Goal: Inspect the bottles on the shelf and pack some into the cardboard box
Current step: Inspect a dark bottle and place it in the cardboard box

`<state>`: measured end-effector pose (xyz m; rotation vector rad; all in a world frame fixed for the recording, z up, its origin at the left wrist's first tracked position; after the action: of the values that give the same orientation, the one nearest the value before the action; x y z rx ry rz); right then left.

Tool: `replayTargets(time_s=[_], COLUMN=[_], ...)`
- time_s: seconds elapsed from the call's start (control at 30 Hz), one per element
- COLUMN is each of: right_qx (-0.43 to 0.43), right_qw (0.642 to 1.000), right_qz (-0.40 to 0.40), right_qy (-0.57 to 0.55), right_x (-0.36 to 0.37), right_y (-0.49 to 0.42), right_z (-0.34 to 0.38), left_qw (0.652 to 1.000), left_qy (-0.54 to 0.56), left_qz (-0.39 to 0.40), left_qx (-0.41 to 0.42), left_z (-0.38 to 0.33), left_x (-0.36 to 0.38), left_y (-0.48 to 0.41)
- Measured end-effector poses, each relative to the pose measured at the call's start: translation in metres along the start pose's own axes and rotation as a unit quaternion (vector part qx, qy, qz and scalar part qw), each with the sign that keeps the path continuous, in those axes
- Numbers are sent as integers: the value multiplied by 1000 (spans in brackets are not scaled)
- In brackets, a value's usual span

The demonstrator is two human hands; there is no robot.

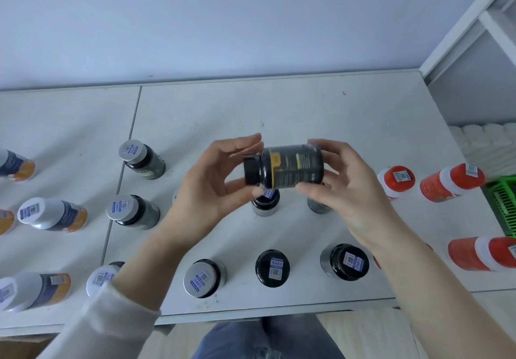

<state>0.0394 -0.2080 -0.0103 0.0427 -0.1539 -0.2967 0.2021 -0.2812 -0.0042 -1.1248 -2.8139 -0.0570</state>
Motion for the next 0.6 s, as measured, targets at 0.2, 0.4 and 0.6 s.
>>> replayTargets(time_s=[0.2,0.4,0.6], right_qx=[-116,-86,177], right_qw=[993,996,984], right_qz=[33,-4,-6], right_qy=[7,33,-7], right_x=[17,21,32], right_y=[19,26,41], right_z=[10,11,-7], left_qw=[997,997,997], left_qy=[10,23,-4], left_qz=[-69,-77,-66], left_qx=[-29,-16,-37], left_z=[4,-4,-5], left_x=[-3,-8,-5], left_y=[17,25,33])
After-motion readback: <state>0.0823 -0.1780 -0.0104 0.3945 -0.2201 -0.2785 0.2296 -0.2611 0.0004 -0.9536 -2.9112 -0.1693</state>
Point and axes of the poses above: each hand's wrist, its own y-axis away from the middle knuckle, its own x-axis out of the palm, z = x × y, the point moved 6 cm from there along -y, towards the middle knuckle, and after that the axes turned 5 degrees about -x, right-handed, at the moved point
